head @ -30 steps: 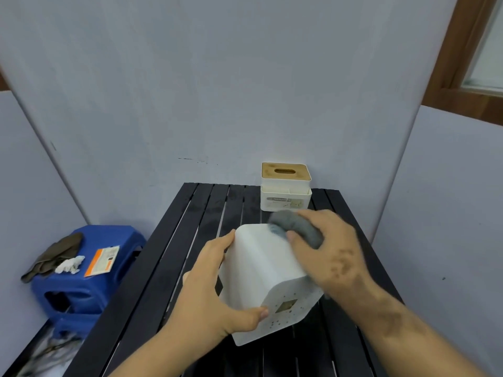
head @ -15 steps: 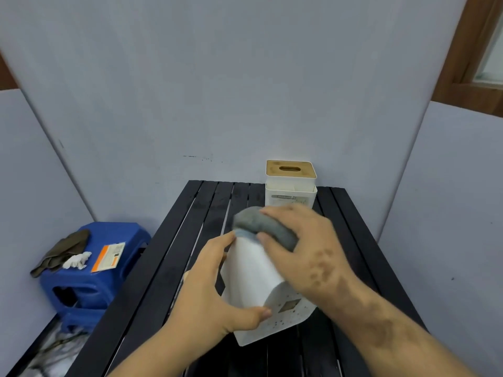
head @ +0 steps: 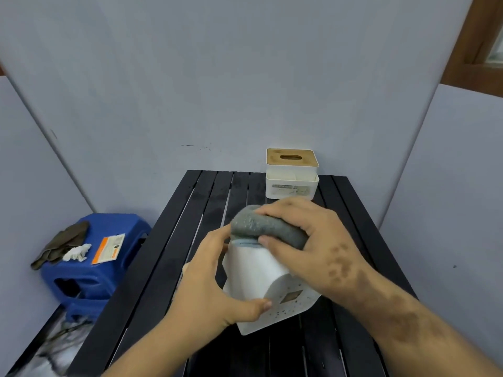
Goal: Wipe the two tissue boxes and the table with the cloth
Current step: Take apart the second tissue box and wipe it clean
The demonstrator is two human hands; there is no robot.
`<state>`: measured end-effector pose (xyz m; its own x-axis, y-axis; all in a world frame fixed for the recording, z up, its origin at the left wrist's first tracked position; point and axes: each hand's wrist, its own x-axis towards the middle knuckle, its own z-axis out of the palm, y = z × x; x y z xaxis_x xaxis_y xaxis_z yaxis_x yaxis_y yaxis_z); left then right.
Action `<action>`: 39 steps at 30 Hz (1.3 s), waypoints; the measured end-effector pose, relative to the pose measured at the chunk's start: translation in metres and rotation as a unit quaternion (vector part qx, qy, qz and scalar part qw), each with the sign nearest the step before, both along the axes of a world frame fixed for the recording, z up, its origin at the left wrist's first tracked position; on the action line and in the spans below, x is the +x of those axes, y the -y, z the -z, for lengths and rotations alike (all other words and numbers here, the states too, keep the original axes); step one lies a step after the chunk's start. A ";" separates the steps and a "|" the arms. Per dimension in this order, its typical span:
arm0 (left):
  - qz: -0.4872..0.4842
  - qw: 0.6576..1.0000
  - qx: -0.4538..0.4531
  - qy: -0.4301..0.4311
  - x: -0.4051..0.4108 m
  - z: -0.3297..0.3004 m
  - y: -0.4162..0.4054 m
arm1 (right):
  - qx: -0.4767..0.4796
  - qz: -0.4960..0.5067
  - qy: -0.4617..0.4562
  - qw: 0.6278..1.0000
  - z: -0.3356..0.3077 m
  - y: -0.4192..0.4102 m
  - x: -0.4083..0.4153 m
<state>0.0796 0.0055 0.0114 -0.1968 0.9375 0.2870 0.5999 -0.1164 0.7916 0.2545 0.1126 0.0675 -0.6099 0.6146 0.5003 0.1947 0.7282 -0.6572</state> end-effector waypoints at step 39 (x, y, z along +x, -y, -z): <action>-0.010 1.000 -0.030 0.000 -0.015 0.006 -0.024 | -0.214 -0.044 0.011 0.976 0.010 -0.076 0.079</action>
<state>0.0650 0.0296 0.0055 -0.2150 0.9491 0.2303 0.6015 -0.0571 0.7968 0.3330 0.1884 0.0575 -0.6765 0.7099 0.1960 0.1611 0.4024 -0.9012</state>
